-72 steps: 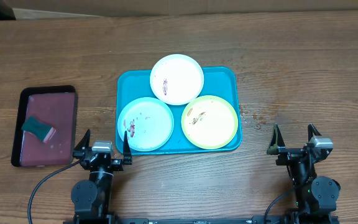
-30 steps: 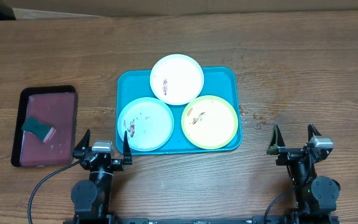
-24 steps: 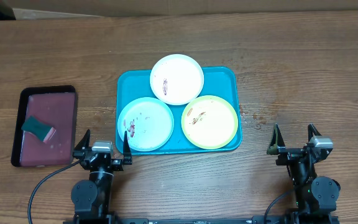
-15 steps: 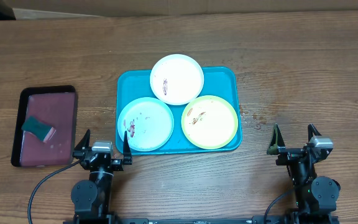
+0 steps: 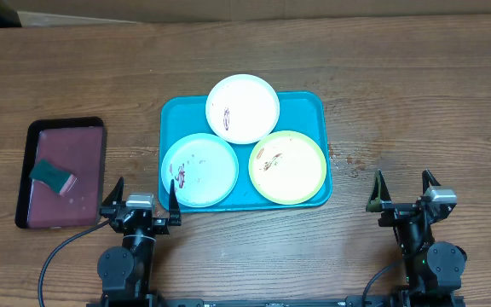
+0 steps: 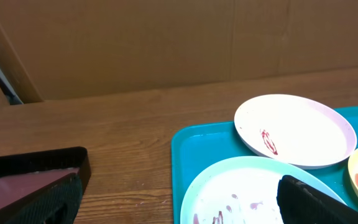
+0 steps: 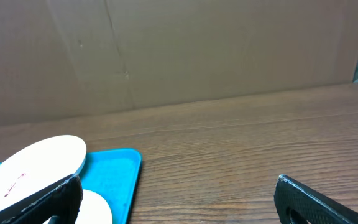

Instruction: Clean dirty plates on tray and stack at the side

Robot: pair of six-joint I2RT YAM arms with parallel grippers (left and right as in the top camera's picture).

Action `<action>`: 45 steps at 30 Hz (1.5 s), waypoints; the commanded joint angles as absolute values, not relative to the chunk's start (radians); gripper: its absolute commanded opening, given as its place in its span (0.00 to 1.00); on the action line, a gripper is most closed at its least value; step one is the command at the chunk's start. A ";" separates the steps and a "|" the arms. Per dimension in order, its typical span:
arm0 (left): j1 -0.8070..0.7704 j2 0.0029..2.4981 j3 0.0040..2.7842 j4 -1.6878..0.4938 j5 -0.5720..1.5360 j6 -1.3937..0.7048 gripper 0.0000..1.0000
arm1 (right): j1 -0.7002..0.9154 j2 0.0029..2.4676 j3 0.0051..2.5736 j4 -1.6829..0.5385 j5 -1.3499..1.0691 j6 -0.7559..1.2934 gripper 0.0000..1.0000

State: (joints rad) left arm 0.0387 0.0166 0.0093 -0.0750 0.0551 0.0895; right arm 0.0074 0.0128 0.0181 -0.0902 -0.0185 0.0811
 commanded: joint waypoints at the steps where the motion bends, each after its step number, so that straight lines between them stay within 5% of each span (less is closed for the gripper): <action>1: 0.030 0.007 0.005 -0.075 0.048 0.116 1.00 | 0.012 0.006 0.008 -0.084 -0.012 0.078 1.00; 9: 0.030 0.007 0.005 -0.073 0.067 0.076 1.00 | 0.012 0.006 0.008 -0.084 -0.012 0.078 1.00; 19: 0.029 0.007 0.005 0.064 0.271 -0.524 1.00 | 0.012 0.006 0.008 -0.084 -0.012 0.078 1.00; 26: 0.030 0.007 0.059 0.324 0.359 -0.392 1.00 | 0.012 0.006 0.008 -0.084 -0.012 0.078 1.00; 34: 0.032 0.186 0.390 -0.115 0.108 -0.185 1.00 | 0.012 0.006 0.008 -0.084 -0.012 0.078 1.00; 45: 0.037 0.871 0.834 -0.569 -0.012 -0.097 1.00 | 0.012 0.006 0.008 -0.084 -0.012 0.078 1.00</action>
State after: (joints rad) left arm 0.0387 0.7521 0.7265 -0.5255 0.0544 -0.1318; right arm 0.0074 0.0128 0.0181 -0.0902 -0.0185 0.0803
